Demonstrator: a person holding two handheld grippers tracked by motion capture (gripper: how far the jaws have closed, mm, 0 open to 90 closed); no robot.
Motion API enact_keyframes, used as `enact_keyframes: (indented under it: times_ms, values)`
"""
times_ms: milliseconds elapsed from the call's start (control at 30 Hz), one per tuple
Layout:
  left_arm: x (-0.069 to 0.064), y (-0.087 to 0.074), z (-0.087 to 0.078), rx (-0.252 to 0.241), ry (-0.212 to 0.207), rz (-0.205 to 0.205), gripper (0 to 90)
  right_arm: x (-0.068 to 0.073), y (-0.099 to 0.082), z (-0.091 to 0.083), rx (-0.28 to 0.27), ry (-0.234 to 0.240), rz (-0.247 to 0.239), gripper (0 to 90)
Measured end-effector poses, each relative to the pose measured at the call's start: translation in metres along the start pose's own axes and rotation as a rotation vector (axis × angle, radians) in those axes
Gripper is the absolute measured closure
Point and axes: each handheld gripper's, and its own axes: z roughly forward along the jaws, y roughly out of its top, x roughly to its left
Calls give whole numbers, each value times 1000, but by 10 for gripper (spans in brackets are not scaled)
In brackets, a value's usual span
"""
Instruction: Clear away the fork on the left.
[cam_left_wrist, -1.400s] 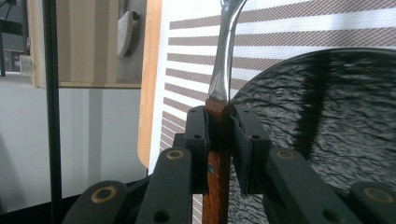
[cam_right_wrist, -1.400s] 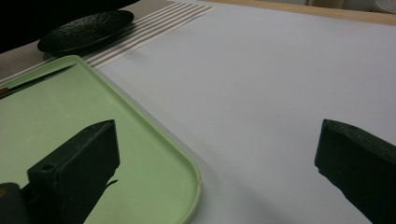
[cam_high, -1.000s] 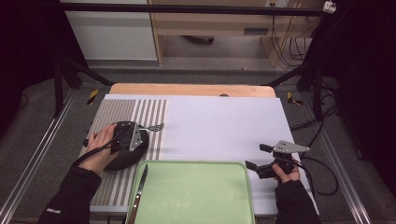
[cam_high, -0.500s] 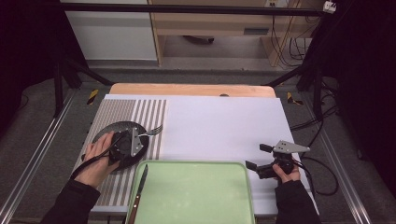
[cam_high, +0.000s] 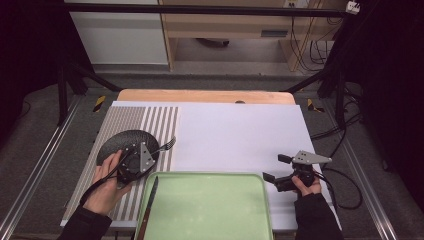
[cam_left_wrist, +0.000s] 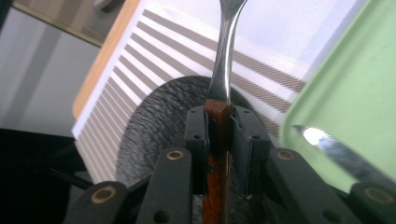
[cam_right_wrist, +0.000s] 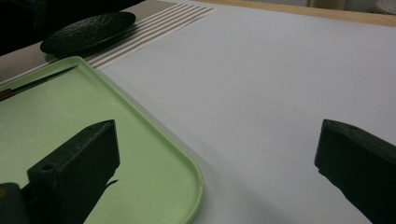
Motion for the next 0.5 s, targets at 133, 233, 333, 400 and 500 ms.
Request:
enact_keyframes:
  times_ms: [133,233,333,400,500]
  values:
    - [-7,-1,-4,-7,-39,-82,765,0,0,0,-1,1,0,3]
    - [-13,-1,-6,9,-52,-126,765,0,0,0,0,0,1,2]
    - [-18,0,-10,16,-59,-160,766,0,0,0,1,1,-1,3]
    - [-23,1,-14,7,-75,-192,766,0,0,0,1,1,-1,3]
    - [-28,2,-18,5,-101,-217,765,0,0,0,1,2,1,3]
